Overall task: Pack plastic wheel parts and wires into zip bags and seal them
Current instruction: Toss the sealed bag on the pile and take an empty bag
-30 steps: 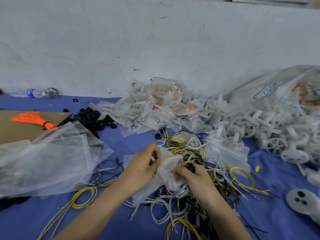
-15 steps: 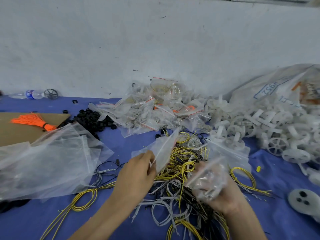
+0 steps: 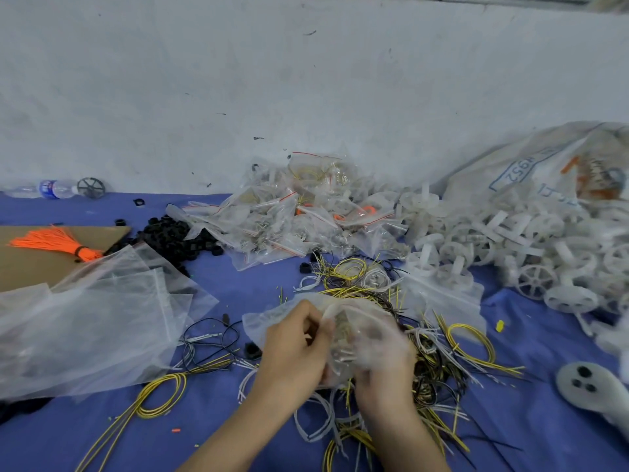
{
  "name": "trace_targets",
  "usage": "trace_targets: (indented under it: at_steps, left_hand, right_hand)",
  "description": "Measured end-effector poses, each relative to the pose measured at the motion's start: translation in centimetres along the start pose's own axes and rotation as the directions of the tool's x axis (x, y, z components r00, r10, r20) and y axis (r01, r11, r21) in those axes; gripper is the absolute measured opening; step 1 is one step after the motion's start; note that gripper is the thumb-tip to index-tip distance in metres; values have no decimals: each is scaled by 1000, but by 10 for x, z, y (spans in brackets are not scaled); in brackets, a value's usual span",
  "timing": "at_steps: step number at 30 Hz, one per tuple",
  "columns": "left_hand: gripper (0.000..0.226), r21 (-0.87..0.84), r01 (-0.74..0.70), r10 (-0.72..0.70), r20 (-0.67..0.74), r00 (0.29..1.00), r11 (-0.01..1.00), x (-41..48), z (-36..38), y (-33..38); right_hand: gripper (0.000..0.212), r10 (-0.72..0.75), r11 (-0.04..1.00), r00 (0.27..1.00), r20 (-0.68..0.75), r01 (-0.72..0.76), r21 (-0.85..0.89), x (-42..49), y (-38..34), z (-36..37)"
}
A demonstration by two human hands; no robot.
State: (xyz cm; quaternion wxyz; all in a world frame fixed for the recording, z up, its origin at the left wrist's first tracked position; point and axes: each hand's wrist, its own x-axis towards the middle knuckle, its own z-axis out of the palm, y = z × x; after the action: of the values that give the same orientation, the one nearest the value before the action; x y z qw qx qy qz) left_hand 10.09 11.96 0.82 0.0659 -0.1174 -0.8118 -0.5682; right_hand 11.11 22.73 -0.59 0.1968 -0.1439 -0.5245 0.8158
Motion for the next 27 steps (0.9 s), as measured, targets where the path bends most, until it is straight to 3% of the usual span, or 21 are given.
trace_targets:
  at_steps: [2,3,5,6,8,10,12,17,19,21,24,27]
  left_hand:
    - [25,-24,-103,103,-8,995,994,-2,3,7]
    - [24,15,-172,172,-1,985,985,-3,3,9]
    - [22,74,-272,268,59,961,959,-7,3,10]
    - [21,79,-302,294,98,951,950,-10,3,10]
    - [20,87,-332,320,132,938,939,-17,5,10]
    - [23,92,-311,303,92,949,946,-20,4,8]
    - [23,105,-270,270,17,963,957,-17,-1,7]
    - [17,119,-208,217,-74,973,971,-9,-12,9]
    - [14,106,-195,204,-83,975,975,-8,-16,8]
    - [7,76,-173,181,-121,976,982,-5,-21,8]
    - [9,30,-138,141,-177,974,990,7,-29,9]
    - [17,-3,-113,112,-145,983,994,19,-31,6]
  right_hand:
    - [14,-278,933,960,40,280,-227,-2,4,2]
    - [22,-377,838,918,123,395,-377,-1,5,1]
    - [35,-246,640,935,255,354,-682,2,4,1]
    - [40,-40,590,962,271,241,-770,3,3,0]
    - [40,217,538,956,196,51,-842,10,-2,-3]
    - [25,316,392,939,133,-2,-920,16,-13,4]
    - [25,286,226,935,210,148,-963,15,-25,13]
    - [27,194,293,837,511,448,-845,6,-39,9]
    - [30,156,392,755,637,545,-741,-1,-47,5]
    - [27,128,562,720,682,514,-648,-4,-64,-1]
    - [19,48,749,780,623,385,-539,6,-92,-15]
    - [16,16,844,932,363,182,-504,38,-102,-35]
